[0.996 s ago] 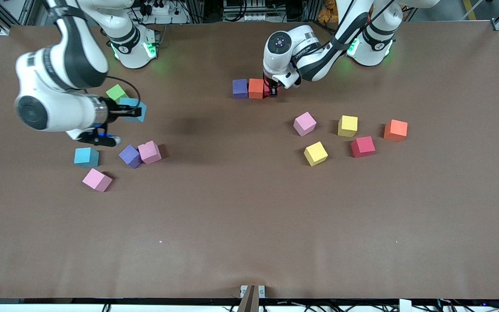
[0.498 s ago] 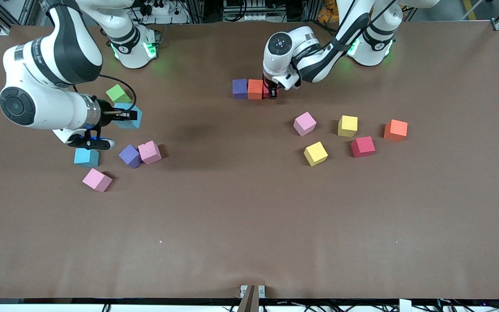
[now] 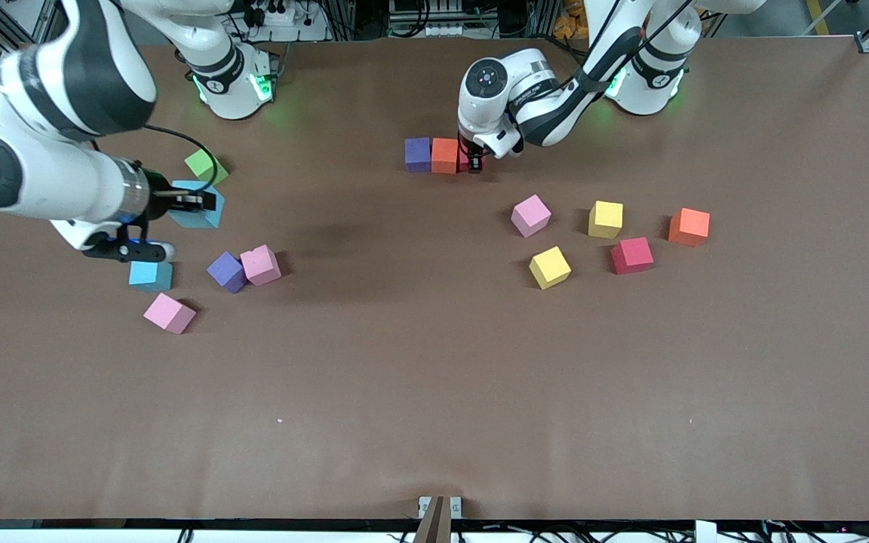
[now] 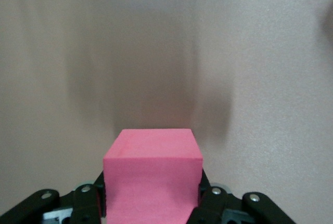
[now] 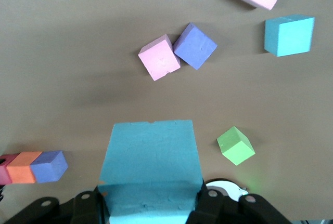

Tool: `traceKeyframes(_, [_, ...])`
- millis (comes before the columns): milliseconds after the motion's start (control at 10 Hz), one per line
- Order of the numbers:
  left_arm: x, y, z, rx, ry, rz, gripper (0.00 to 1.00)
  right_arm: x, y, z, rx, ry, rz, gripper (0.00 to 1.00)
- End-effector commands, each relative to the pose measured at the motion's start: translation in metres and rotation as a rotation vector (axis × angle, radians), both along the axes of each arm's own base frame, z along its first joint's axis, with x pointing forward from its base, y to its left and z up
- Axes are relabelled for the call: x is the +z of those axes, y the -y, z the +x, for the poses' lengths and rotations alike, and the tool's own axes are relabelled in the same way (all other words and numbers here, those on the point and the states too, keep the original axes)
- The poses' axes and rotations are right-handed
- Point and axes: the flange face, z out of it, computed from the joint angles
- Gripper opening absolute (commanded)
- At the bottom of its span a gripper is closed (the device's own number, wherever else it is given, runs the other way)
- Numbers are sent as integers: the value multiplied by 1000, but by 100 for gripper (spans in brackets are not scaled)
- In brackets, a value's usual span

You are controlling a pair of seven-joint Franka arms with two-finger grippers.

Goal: Form number 2 with 11 blocks
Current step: 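Lift the cyan cube with the right gripper and carry it toward the row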

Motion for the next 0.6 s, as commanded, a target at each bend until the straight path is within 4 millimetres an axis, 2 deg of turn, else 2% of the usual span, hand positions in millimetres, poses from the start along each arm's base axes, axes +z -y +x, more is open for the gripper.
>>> traceKeyframes(0, [-2,6,2,20,11,-1,16,46,19,13,9,50,18,0])
traceKeyframes(100, [-2,6,3,22,11,0,30,54,26,16,40,79,36,0])
traceKeyframes(199, [-1,7,4,24,11,3,99,58,31,18,54,94,39,0])
traceKeyframes(299, [-2,6,3,20,6,19,100,62,35,20,77,106,48,0])
traceKeyframes(498, [2,6,6,11,0,55,100,63,27,20,93,115,61,0])
